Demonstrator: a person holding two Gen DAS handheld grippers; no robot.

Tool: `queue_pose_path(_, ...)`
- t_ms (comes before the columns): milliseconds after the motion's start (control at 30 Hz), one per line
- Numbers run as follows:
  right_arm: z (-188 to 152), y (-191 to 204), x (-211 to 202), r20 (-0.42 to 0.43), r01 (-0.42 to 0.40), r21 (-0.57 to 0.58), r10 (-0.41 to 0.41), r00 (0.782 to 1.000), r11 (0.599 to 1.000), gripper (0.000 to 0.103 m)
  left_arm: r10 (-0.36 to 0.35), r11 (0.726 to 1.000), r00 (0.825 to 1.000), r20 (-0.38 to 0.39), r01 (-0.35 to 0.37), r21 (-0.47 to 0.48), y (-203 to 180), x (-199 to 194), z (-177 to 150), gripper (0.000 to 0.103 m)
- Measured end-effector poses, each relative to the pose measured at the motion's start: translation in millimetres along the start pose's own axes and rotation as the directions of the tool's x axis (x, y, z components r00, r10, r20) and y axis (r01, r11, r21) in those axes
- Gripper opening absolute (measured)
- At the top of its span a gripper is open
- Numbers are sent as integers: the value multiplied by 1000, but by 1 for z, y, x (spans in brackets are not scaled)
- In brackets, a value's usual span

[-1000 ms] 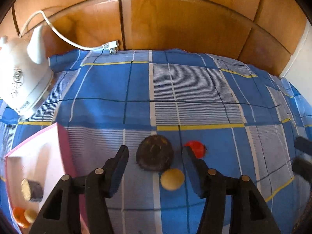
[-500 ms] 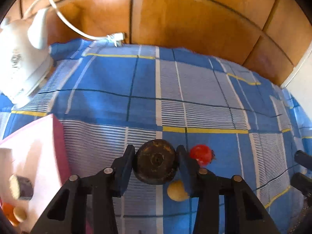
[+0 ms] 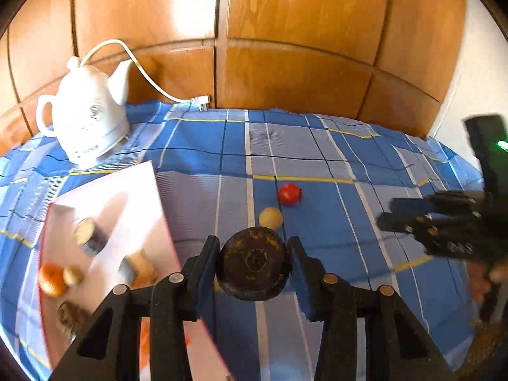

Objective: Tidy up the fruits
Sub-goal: 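Lift the brown piece with left gripper while right gripper grasps the small yellow ball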

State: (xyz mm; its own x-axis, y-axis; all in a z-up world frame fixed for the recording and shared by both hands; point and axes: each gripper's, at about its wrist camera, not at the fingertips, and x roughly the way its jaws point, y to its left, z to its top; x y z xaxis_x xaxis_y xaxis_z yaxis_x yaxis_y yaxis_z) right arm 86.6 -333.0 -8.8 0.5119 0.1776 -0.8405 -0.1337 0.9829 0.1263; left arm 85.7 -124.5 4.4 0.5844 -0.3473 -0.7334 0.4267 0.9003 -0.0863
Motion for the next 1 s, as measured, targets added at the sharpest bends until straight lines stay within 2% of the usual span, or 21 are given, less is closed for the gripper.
queue_pose_path(367, -13, 17, 27, -88, -22, -58, 17, 996, 998, 41, 68, 997, 996, 62, -66, -32, 13, -48, -37, 44)
queue_pose_path(500, -14, 28, 37, -136, -33, -83, 21, 990, 996, 41, 68, 996, 996, 65, -64, -61, 25, -57, -47, 44)
queue_pose_path(767, 15, 58, 42, -35, -98, -22, 97, 995, 995, 41, 93, 987, 992, 82, -81, -139, 57, -75, -61, 44)
queue_pose_path(900, 30, 75, 60, -9, -62, -25, 62, 998, 998, 41, 134, 975, 987, 93, -114, -189, 82, -88, -68, 44)
queue_pose_path(1000, 36, 80, 76, -19, -33, -17, 33, 999, 999, 41, 169, 962, 981, 98, -143, -233, 101, -98, -74, 44)
